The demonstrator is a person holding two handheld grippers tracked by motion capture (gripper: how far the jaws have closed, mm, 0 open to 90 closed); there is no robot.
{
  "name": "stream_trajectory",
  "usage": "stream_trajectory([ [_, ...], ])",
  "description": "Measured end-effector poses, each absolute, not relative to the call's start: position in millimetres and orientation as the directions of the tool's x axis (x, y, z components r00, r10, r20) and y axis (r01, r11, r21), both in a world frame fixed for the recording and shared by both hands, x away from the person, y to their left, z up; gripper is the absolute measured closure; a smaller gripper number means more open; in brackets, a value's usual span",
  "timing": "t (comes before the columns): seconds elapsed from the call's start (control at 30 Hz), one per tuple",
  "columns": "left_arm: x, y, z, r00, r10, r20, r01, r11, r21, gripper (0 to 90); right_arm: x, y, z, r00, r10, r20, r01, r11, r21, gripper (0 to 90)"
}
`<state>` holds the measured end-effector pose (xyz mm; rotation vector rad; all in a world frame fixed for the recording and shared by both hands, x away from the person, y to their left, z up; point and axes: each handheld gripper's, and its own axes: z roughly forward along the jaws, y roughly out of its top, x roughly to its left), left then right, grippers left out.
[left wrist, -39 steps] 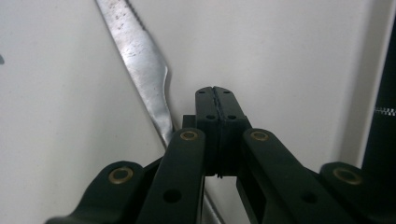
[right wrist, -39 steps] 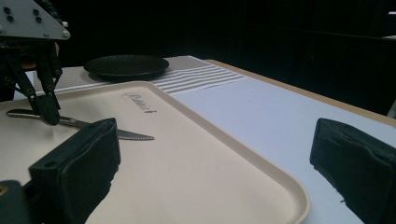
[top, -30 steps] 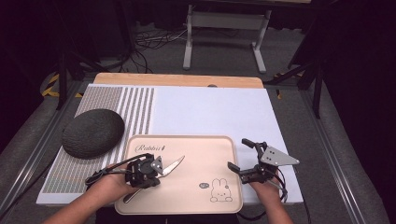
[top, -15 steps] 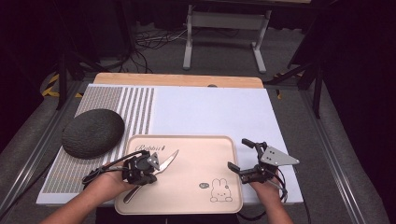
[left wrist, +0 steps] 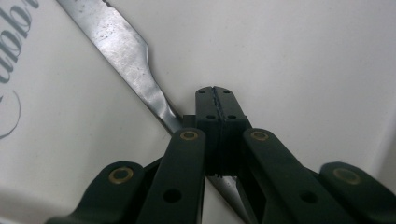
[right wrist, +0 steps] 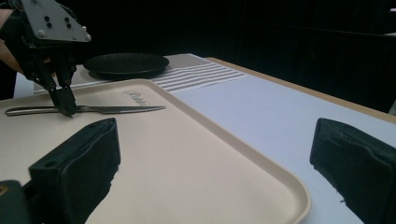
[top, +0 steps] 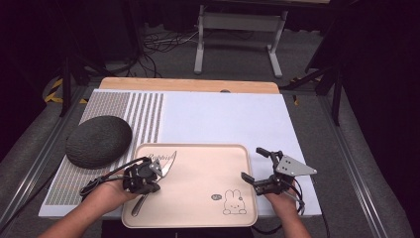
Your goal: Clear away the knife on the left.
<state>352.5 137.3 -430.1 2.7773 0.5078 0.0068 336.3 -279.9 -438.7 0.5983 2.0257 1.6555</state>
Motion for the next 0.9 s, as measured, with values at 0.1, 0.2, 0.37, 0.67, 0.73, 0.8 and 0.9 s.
stream_trajectory([
  [0.1, 353, 142, -430, 0.929, 0.365, -0.054, 0.363, -0.881, 0.303, 89.9, 336, -280, -439, -0.803, 0.591, -0.072, 0.048, 0.185, 0.982, 2.6],
  [0.2, 354, 144, -430, 0.928, 0.369, -0.055, 0.368, -0.878, 0.306, 90.0, 336, -279, -439, -0.803, 0.591, -0.072, 0.048, 0.185, 0.982, 2.6],
  [0.37, 354, 148, -430, 0.920, 0.388, -0.059, 0.387, -0.871, 0.304, 89.9, 336, -279, -439, -0.803, 0.591, -0.072, 0.049, 0.185, 0.981, 2.6],
  [0.67, 354, 156, -430, 0.909, 0.413, -0.061, 0.412, -0.862, 0.294, 90.0, 337, -279, -439, -0.804, 0.590, -0.075, 0.047, 0.188, 0.981, 2.6],
  [0.73, 354, 159, -430, 0.906, 0.418, -0.063, 0.417, -0.860, 0.294, 89.9, 337, -279, -439, -0.804, 0.590, -0.072, 0.048, 0.186, 0.981, 2.6],
  [0.8, 354, 162, -430, 0.901, 0.428, -0.069, 0.429, -0.853, 0.298, 90.0, 337, -279, -439, -0.805, 0.589, -0.071, 0.048, 0.185, 0.982, 2.6],
  [0.9, 353, 165, -430, 0.895, 0.440, -0.068, 0.440, -0.849, 0.294, 90.0, 337, -279, -440, -0.805, 0.589, -0.073, 0.049, 0.187, 0.981, 2.6],
])
